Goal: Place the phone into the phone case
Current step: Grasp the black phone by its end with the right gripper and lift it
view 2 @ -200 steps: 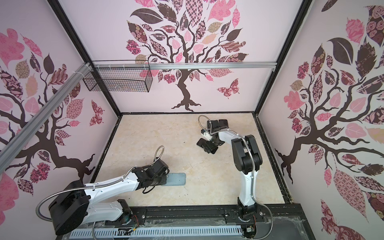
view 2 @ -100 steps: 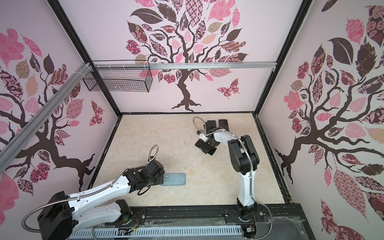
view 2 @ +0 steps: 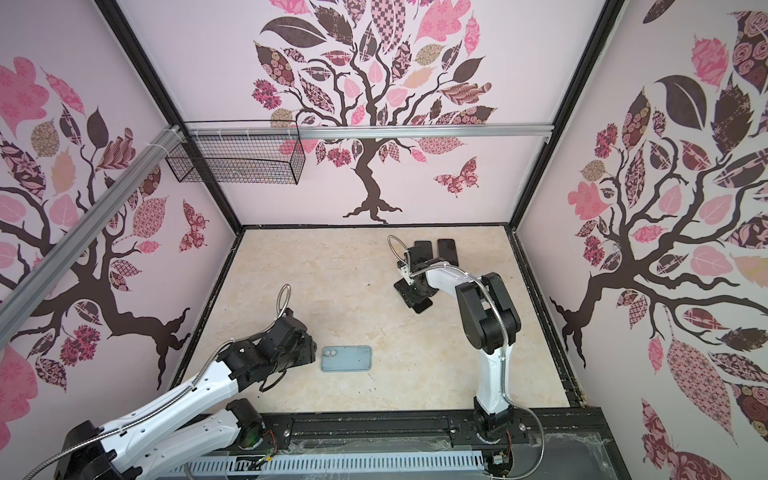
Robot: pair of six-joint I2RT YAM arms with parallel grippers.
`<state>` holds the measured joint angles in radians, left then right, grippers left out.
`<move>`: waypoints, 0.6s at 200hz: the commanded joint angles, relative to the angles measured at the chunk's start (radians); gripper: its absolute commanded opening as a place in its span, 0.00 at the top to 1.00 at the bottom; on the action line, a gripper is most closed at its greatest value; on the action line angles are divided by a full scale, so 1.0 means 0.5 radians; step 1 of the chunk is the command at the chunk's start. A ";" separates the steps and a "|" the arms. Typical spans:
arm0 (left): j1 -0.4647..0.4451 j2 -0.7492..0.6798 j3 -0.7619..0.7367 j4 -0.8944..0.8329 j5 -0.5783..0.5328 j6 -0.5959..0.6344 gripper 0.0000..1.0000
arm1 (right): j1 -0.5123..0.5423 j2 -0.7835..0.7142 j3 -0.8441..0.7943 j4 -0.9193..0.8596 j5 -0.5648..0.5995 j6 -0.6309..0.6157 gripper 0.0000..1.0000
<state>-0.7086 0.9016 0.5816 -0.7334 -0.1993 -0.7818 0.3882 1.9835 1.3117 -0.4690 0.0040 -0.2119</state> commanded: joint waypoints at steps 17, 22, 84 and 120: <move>0.026 0.018 0.107 0.106 0.314 0.129 0.29 | 0.059 -0.202 -0.296 0.128 -0.241 0.164 0.68; 0.028 0.029 0.122 0.116 0.341 0.132 0.28 | 0.060 -0.245 -0.323 0.154 -0.280 0.189 0.69; 0.050 0.154 0.297 0.356 0.712 0.121 0.12 | 0.181 -0.700 -0.602 0.374 -0.566 0.344 0.79; 0.242 0.230 0.322 0.696 1.167 -0.025 0.11 | 0.255 -0.918 -0.735 0.508 -0.680 0.431 0.85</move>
<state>-0.6388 0.9939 0.6956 -0.5346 0.2131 -0.7467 0.4969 1.6222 0.9470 -0.3008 -0.2516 -0.0402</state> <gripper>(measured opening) 0.891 0.746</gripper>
